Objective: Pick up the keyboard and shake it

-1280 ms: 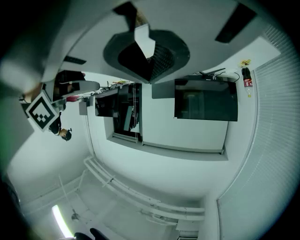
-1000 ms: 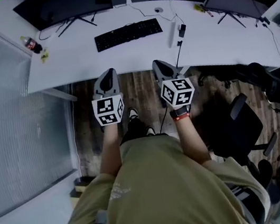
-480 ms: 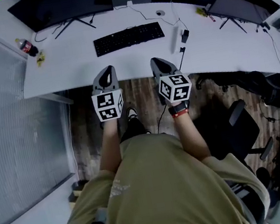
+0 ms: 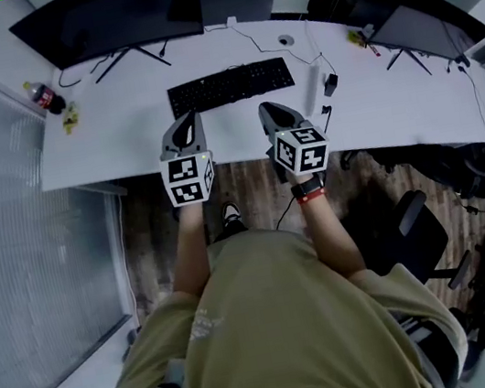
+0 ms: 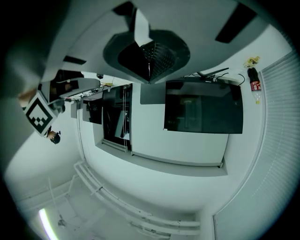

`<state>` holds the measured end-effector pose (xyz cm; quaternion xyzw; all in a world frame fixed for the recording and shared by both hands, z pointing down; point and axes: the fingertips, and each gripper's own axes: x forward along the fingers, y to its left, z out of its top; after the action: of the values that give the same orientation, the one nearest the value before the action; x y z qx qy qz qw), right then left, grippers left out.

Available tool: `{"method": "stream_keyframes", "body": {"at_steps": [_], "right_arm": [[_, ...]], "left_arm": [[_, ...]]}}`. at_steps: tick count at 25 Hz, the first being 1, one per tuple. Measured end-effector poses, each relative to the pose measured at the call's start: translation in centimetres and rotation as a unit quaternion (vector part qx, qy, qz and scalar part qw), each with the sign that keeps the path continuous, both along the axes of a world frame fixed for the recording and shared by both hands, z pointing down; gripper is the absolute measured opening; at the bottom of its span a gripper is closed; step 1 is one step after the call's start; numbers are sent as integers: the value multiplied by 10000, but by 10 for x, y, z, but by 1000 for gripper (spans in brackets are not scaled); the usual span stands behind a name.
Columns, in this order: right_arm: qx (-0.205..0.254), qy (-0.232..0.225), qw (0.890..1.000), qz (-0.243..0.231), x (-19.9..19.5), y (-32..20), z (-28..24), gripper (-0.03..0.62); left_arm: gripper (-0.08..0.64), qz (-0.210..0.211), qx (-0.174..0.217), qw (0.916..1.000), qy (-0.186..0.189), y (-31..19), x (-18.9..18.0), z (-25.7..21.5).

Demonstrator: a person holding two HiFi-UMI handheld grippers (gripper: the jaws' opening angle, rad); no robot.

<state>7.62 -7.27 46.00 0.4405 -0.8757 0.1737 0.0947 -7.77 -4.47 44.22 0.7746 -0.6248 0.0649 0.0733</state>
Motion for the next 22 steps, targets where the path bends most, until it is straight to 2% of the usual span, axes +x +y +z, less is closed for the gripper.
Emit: {"method": "stream_keyframes", "body": {"at_steps": [13, 22], "right_arm": [[-265, 223, 9993, 159, -37, -60, 19, 25], [-624, 292, 9959, 588, -5, -83, 51, 26]], "left_arm": [[20, 318, -339, 9988, 125, -66, -39, 27], [20, 527, -764, 9955, 164, -83, -38, 68]]}}
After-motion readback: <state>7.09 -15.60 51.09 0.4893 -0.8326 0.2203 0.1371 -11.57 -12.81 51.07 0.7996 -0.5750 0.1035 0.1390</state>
